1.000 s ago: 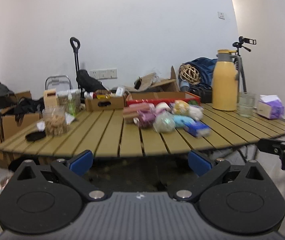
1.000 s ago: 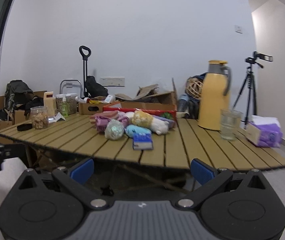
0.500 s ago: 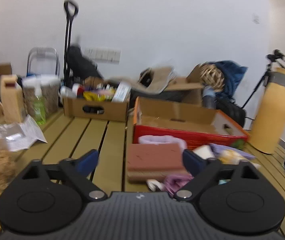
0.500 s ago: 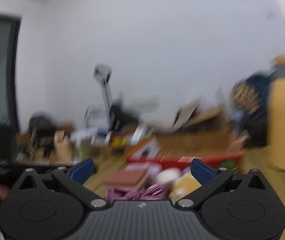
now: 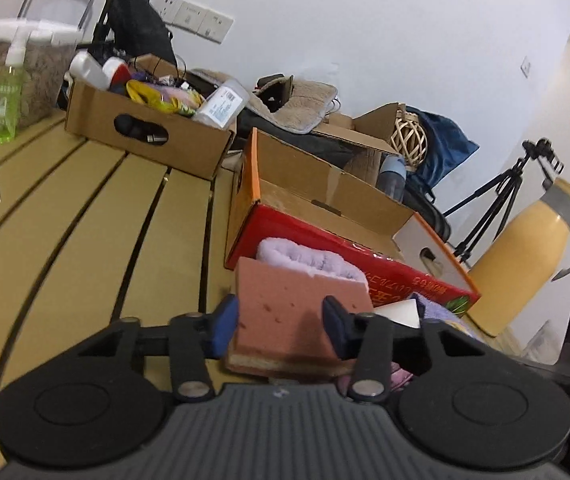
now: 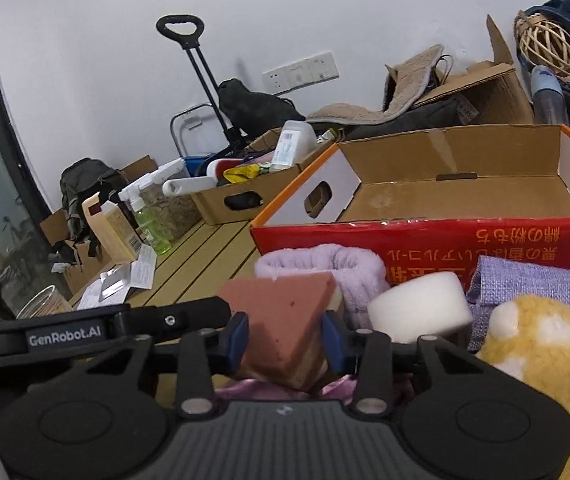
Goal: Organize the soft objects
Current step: 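Carry the pink sponge into the cardboard box and release it, then withdraw the right gripper from the box back over the table, then lower the right gripper onto the blue tissue pack and grasp it, then lift the blue tissue pack into the cardboard box and release it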
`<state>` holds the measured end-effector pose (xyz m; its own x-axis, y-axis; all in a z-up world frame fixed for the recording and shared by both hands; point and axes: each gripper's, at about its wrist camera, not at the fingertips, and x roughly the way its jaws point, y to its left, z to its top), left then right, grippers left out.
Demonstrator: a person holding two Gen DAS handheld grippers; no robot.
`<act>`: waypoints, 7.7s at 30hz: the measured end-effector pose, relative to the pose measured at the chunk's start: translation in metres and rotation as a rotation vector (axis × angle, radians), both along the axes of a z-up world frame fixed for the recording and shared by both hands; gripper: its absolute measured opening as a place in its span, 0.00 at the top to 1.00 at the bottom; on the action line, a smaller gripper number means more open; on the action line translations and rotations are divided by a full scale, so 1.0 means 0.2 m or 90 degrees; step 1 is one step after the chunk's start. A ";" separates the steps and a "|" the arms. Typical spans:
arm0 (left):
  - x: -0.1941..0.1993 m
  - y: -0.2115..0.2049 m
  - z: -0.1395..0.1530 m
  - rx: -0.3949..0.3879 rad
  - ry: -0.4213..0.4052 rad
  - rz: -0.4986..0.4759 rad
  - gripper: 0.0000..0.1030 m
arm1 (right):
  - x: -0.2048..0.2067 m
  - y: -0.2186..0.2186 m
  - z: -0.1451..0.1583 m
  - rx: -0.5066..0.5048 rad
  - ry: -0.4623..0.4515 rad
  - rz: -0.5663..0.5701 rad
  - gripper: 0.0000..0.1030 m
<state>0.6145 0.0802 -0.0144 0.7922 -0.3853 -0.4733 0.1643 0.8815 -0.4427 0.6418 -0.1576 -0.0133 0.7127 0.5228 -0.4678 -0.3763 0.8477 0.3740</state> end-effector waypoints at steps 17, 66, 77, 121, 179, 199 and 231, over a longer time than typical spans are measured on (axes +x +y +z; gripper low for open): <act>0.54 -0.28 0.56 0.009 -0.045 -0.053 0.67 | 0.40 -0.31 0.56 0.057 -0.056 -0.061 0.67; -0.90 -0.11 1.04 0.246 -0.179 0.095 0.16 | -0.84 -0.96 1.00 -0.129 -0.168 -0.225 0.16; -2.00 -0.19 0.64 0.220 -0.254 0.121 0.04 | -2.01 -0.77 0.64 -0.127 -0.269 -0.224 0.01; -2.85 -0.45 0.16 0.277 -0.297 0.075 0.00 | -3.02 -0.49 0.13 -0.128 -0.258 -0.209 0.00; -0.75 -0.69 -0.12 0.118 0.007 -0.105 0.22 | -0.93 -0.70 -0.12 -0.210 -0.045 -0.266 0.16; -0.48 -1.06 -0.17 0.011 0.089 -0.200 0.69 | -0.71 -1.02 -0.28 0.118 0.051 -0.206 0.69; 1.32 -0.73 0.24 0.038 0.123 -0.075 0.71 | 1.19 -0.71 0.23 0.123 0.138 -0.153 0.78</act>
<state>0.8782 -0.0648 0.0339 0.6351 -0.4367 -0.6371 0.1853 0.8869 -0.4232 0.8789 -0.2992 0.0318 0.7206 0.4458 -0.5310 -0.0692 0.8083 0.5847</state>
